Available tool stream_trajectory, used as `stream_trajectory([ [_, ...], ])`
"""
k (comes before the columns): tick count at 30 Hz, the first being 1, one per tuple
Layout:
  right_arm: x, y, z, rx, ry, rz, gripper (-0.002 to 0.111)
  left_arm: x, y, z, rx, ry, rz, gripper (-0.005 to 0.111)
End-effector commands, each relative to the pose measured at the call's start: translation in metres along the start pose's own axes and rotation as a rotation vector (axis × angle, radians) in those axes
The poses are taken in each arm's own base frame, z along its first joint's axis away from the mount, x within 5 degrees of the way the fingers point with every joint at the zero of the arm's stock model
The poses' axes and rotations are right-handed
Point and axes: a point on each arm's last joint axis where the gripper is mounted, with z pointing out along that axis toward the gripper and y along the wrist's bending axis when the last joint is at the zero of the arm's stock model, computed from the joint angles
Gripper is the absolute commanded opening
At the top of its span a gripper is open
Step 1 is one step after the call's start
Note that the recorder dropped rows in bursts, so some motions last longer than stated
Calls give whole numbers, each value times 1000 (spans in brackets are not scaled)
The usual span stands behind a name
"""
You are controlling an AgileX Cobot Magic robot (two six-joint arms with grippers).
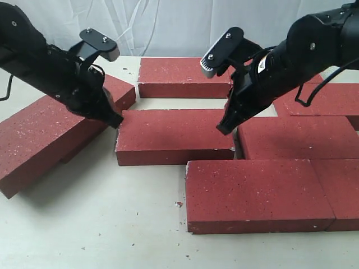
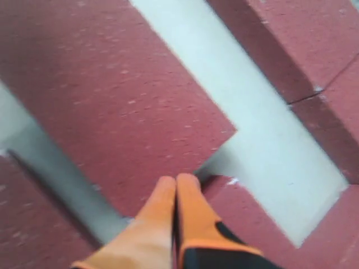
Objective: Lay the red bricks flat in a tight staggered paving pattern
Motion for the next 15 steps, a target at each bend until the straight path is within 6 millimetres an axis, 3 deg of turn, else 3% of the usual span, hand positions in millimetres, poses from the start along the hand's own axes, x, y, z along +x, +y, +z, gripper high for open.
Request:
stream_trajectory([
  [1, 3, 17, 6, -215, 105, -47, -1, 9, -13, 2, 114, 109, 13, 0],
  [7, -5, 19, 26, -280, 66, -47, -1, 9, -34, 19, 153, 171, 121, 0],
  [15, -7, 18, 54, -326, 117, -46, -1, 11, -32, 45, 153, 221, 136, 0],
])
